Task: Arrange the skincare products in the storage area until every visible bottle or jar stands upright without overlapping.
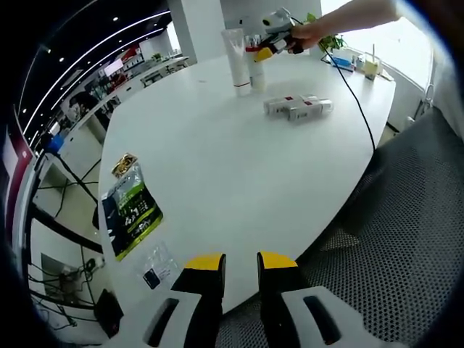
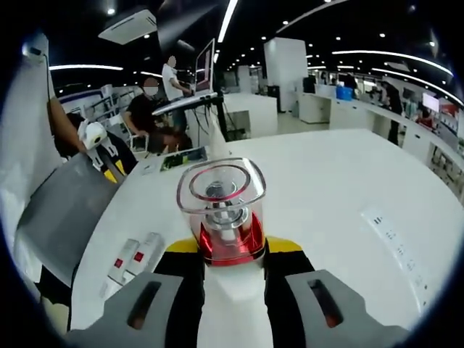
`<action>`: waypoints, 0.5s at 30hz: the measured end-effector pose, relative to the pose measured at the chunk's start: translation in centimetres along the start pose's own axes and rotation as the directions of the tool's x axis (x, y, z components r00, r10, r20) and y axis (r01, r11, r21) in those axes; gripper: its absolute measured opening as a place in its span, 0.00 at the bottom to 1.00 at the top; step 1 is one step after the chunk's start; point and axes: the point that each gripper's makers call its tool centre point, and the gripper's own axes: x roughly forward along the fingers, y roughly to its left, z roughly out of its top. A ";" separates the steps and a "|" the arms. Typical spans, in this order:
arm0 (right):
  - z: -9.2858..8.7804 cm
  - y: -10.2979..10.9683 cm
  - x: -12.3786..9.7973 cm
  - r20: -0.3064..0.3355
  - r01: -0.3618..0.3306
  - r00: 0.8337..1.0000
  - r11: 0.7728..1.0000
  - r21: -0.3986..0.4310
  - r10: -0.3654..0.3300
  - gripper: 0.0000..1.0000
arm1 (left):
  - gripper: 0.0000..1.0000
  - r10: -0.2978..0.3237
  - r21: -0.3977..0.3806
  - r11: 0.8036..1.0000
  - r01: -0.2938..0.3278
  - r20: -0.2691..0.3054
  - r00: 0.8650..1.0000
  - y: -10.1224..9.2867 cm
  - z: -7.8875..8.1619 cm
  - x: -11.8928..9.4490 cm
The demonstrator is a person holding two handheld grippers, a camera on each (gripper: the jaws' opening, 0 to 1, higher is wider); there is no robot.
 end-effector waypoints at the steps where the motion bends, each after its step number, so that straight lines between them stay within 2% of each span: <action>1: 0.0 0.0 0.0 0.000 -0.002 1.000 1.000 -0.006 0.002 0.28 | 0.18 0.000 0.000 1.000 0.000 0.001 1.000 0.0 0.0 0.0; 10: 0.1 0.2 0.3 -0.013 0.012 1.000 1.000 -0.021 -0.012 0.29 | 0.18 0.001 0.000 1.000 -0.001 0.001 1.000 0.1 0.0 0.0; 12: -0.1 -0.1 0.2 -0.028 0.037 0.999 0.999 -0.013 -0.038 0.36 | 0.18 0.001 -0.001 1.000 -0.001 -0.003 1.000 0.1 -0.1 0.1; 15: 0.5 -0.5 -0.2 0.031 0.088 0.996 0.995 0.042 -0.089 0.45 | 0.18 0.002 -0.001 1.000 -0.002 -0.005 1.000 0.1 -0.1 0.1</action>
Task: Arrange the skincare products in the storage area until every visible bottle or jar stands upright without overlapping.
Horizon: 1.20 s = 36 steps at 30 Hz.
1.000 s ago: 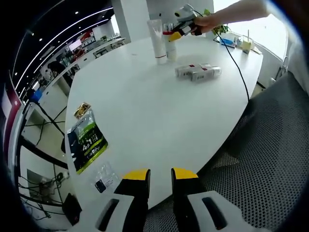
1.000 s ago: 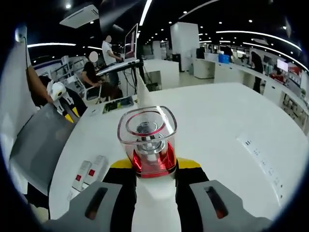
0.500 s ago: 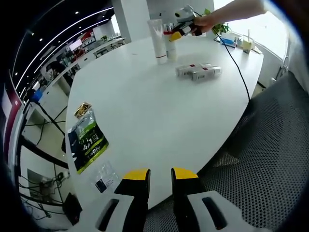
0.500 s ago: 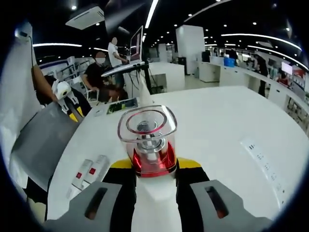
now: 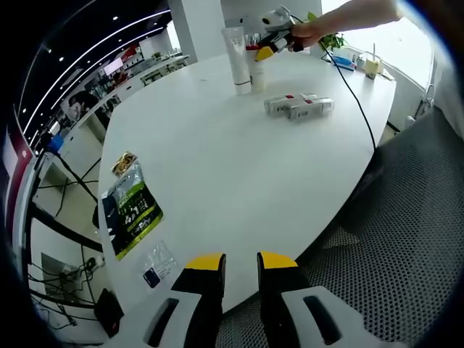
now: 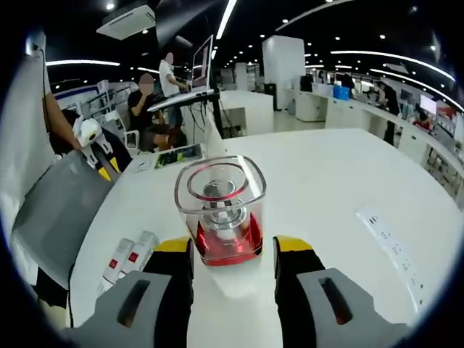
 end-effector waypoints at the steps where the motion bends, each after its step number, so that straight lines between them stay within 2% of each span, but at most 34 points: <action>1: -0.3 -0.2 -0.3 0.000 0.022 1.000 1.000 0.012 -0.022 0.46 | 0.18 0.000 0.000 1.000 0.000 0.000 1.000 0.0 0.0 0.0; 5: -2.0 0.0 -1.5 -0.002 0.087 0.996 0.991 0.103 -0.087 0.52 | 0.18 0.000 0.002 1.000 0.000 0.001 1.000 0.0 0.0 0.0; 8: -2.6 0.8 -2.5 0.062 0.137 0.986 0.970 0.200 -0.152 0.53 | 0.18 -0.001 0.003 1.000 0.001 0.001 1.000 0.0 0.0 0.0; 10: -3.7 1.9 -3.3 0.059 0.174 0.979 0.948 0.265 -0.196 0.53 | 0.18 -0.001 0.004 1.000 0.001 0.001 1.000 0.0 0.0 0.0; 13: -4.1 3.6 -4.5 0.118 0.215 0.955 0.907 0.362 -0.274 0.56 | 0.18 0.000 0.006 1.000 0.000 -0.002 1.000 0.0 0.0 0.0; 14: -4.4 4.2 -5.0 0.129 0.233 0.941 0.878 0.417 -0.311 0.59 | 0.18 0.001 0.006 1.000 -0.001 -0.002 1.000 0.0 0.0 0.0; 16: -4.6 5.3 -5.5 0.155 0.235 0.929 0.858 0.457 -0.337 0.65 | 0.18 0.004 0.005 1.000 -0.004 -0.006 1.000 0.1 -0.1 0.1; 17: -4.9 6.0 -5.9 0.155 0.247 0.920 0.840 0.484 -0.360 0.68 | 0.18 0.005 0.007 1.000 -0.005 -0.006 1.000 0.1 -0.1 0.1; 18: -5.1 6.6 -6.0 0.154 0.251 0.918 0.834 0.492 -0.366 0.71 | 0.18 0.006 0.008 1.000 -0.006 -0.006 1.000 0.1 -0.1 0.1; 19: -5.3 7.3 -6.4 0.152 0.260 0.909 0.812 0.522 -0.389 0.72 | 0.18 0.006 0.009 1.000 -0.006 -0.006 1.000 0.1 -0.1 0.1; 23: -4.0 9.4 -7.7 0.243 0.218 0.866 0.769 0.601 -0.436 0.74 | 0.18 0.011 0.010 1.000 -0.011 -0.008 1.000 0.1 -0.2 0.1; 26: -3.7 10.1 -8.5 0.273 0.229 0.831 0.745 0.627 -0.484 0.75 | 0.18 0.012 0.015 1.000 -0.011 -0.006 1.000 0.1 -0.1 0.1; 28: -3.7 11.1 -8.7 0.286 0.202 0.822 0.723 0.661 -0.492 0.73 | 0.18 0.012 0.017 1.000 -0.012 -0.008 1.000 0.1 -0.1 0.1; 36: -4.8 14.4 -8.4 0.279 0.181 0.833 0.712 0.679 -0.478 0.70 | 0.18 0.020 0.023 1.000 -0.020 -0.010 1.000 0.2 -0.1 0.1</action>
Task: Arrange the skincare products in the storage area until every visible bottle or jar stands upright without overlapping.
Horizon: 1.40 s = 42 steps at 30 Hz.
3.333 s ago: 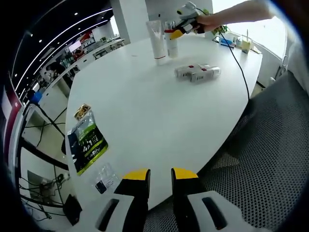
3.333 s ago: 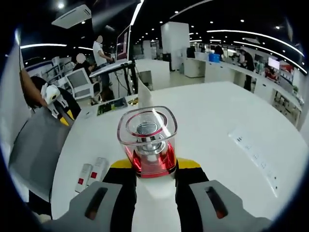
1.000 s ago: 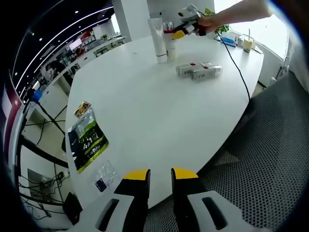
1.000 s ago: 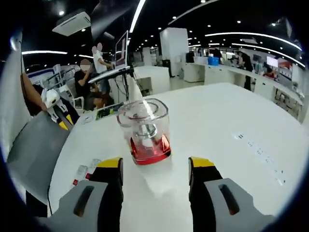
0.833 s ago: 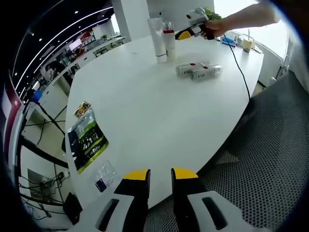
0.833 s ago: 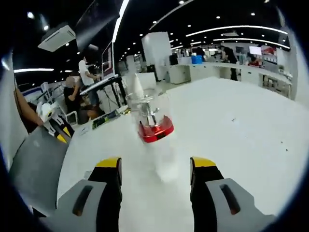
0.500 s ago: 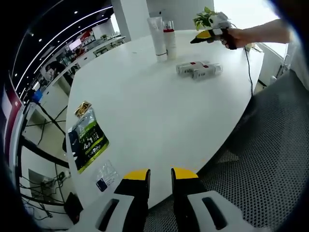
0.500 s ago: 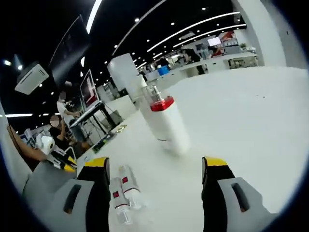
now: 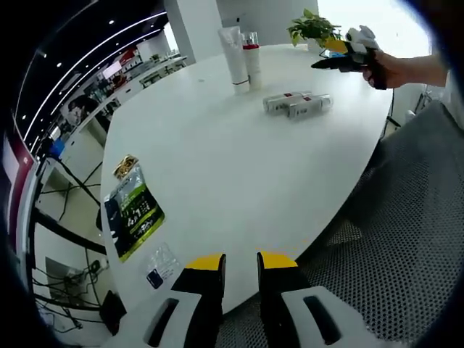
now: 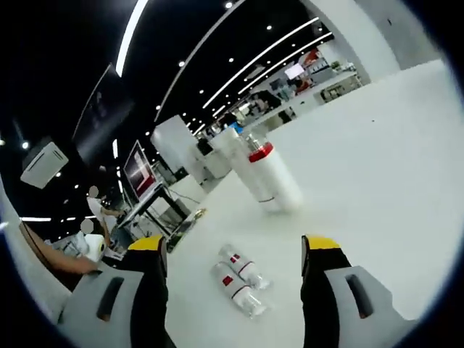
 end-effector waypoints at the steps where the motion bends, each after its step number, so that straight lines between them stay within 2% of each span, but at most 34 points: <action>1: -0.2 0.2 -0.1 -0.001 -0.003 1.000 1.000 0.001 0.003 0.70 | 0.18 0.000 -0.001 1.000 0.000 -0.003 1.000 0.0 -0.1 0.0; 11: -1.6 2.6 -0.9 -0.013 -0.045 0.999 0.999 0.002 0.045 0.67 | 0.18 0.002 0.027 1.000 -0.002 -0.001 1.000 -0.2 0.1 0.0; 18: -2.2 2.1 -2.4 -0.041 -0.040 0.998 0.999 -0.037 0.039 0.65 | 0.18 -0.008 0.025 1.000 0.008 -0.010 1.000 -0.7 0.0 -0.1; 23: -3.0 1.5 -3.0 -0.067 -0.012 0.998 0.998 -0.060 0.008 0.62 | 0.18 -0.010 0.020 1.000 0.010 -0.013 1.000 -0.7 0.0 -0.1; 27: -3.9 1.2 -3.0 -0.111 0.007 0.994 0.991 -0.132 -0.022 0.59 | 0.18 -0.023 0.037 0.999 0.025 -0.030 0.999 -1.1 -0.2 -0.1; 31: -5.9 0.5 -2.3 -0.218 0.017 0.973 0.972 -0.233 -0.069 0.57 | 0.18 -0.033 0.055 0.998 0.034 -0.035 0.999 -1.5 -0.2 -0.1; 32: -6.3 0.2 -1.8 -0.241 0.015 0.967 0.959 -0.284 -0.087 0.57 | 0.18 -0.037 0.065 0.997 0.039 -0.038 0.999 -1.6 -0.2 -0.1; 34: -7.1 -0.1 -1.2 -0.278 0.010 0.955 0.945 -0.326 -0.106 0.56 | 0.18 -0.044 0.070 0.996 0.047 -0.046 0.998 -1.8 -0.3 -0.1; 37: -7.6 -1.0 -0.7 -0.320 0.025 0.936 0.933 -0.358 -0.147 0.52 | 0.18 -0.047 0.075 0.996 0.051 -0.048 0.998 -1.8 -0.3 -0.1; 39: -7.7 -1.0 0.0 -0.323 0.016 0.936 0.935 -0.353 -0.137 0.47 | 0.18 -0.050 0.075 0.996 0.054 -0.050 0.997 -1.9 -0.4 -0.1; 42: -8.8 -2.3 0.5 -0.412 -0.016 0.894 0.904 -0.427 -0.178 0.43 | 0.18 -0.053 0.076 0.995 0.056 -0.045 0.998 -1.9 -0.3 -0.1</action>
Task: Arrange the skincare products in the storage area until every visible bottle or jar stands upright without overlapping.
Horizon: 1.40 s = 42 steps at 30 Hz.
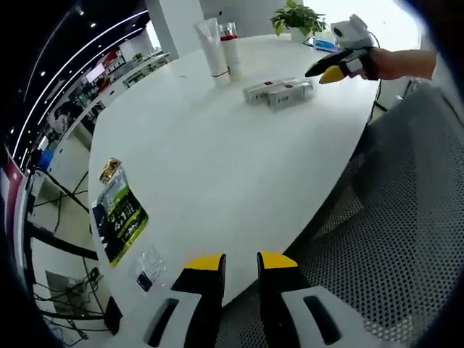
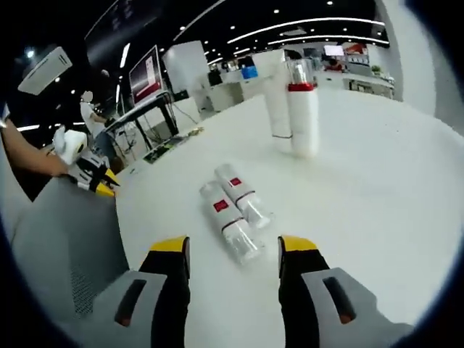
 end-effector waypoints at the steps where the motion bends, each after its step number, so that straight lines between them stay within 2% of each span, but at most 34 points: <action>1: 0.0 0.1 0.3 -0.005 -0.006 1.000 1.000 -0.015 0.006 0.42 | 0.18 0.000 -0.001 1.000 0.000 0.003 1.000 0.0 0.0 0.0; 3: -0.6 -0.1 0.8 -0.053 -0.012 0.999 0.998 -0.063 0.009 0.41 | 0.18 0.000 -0.001 1.000 0.000 0.009 1.000 0.0 0.1 -0.1; 6: -1.1 -0.1 1.3 -0.089 -0.019 0.996 0.996 -0.084 0.012 0.35 | 0.18 -0.002 0.000 1.000 0.002 0.010 1.000 0.1 0.1 -0.1; 8: -1.1 0.0 1.5 -0.108 -0.020 0.994 0.993 -0.115 0.008 0.33 | 0.18 -0.002 -0.002 1.000 0.002 0.014 1.000 0.1 0.2 -0.1; 12: -0.8 0.4 2.2 -0.106 -0.032 0.994 0.993 -0.113 0.020 0.31 | 0.18 -0.006 0.000 1.000 0.006 0.021 1.000 0.1 0.3 -0.1; 16: -1.6 0.2 2.6 -0.150 -0.029 0.989 0.987 -0.158 0.005 0.28 | 0.18 -0.007 -0.002 1.000 0.007 0.024 1.000 0.2 0.3 -0.1; 19: -1.6 0.2 2.9 -0.139 -0.026 0.990 0.985 -0.170 0.002 0.25 | 0.18 -0.007 -0.006 1.000 0.007 0.024 1.000 0.3 0.2 0.0; 21: -1.6 0.0 3.0 -0.146 -0.019 0.989 0.984 -0.177 -0.007 0.19 | 0.18 -0.008 -0.010 1.000 0.008 0.025 1.000 0.3 0.2 0.0; 26: -1.8 0.4 2.5 -0.152 -0.015 0.988 0.981 -0.192 -0.015 0.17 | 0.18 -0.003 -0.020 1.000 0.004 0.044 0.999 0.5 0.5 -0.2; 27: -1.9 0.8 2.3 -0.150 -0.026 0.989 0.986 -0.167 0.001 0.17 | 0.18 -0.002 -0.020 1.000 0.003 0.047 0.999 0.5 0.5 -0.2; 31: -1.6 1.9 1.8 -0.137 -0.057 0.990 0.982 -0.179 0.032 0.16 | 0.18 0.002 -0.023 1.000 -0.001 0.057 0.998 0.7 0.6 -0.2; 34: -1.3 2.8 1.3 -0.131 -0.070 0.991 0.971 -0.230 0.041 0.16 | 0.18 0.003 -0.023 1.000 -0.001 0.064 0.998 0.6 0.7 -0.3; 39: -0.3 3.9 0.5 -0.095 -0.094 0.993 0.966 -0.243 0.072 0.16 | 0.18 -0.009 -0.007 1.000 0.010 0.082 0.997 0.3 1.1 -0.4; 40: 0.2 4.6 0.1 -0.082 -0.112 0.992 0.962 -0.249 0.095 0.16 | 0.18 -0.021 -0.001 1.000 0.021 0.082 0.996 0.0 1.1 -0.4; 42: 0.6 5.1 -0.3 -0.075 -0.111 0.993 0.954 -0.278 0.094 0.16 | 0.19 -0.028 0.007 1.000 0.028 0.102 0.994 -0.1 1.5 -0.5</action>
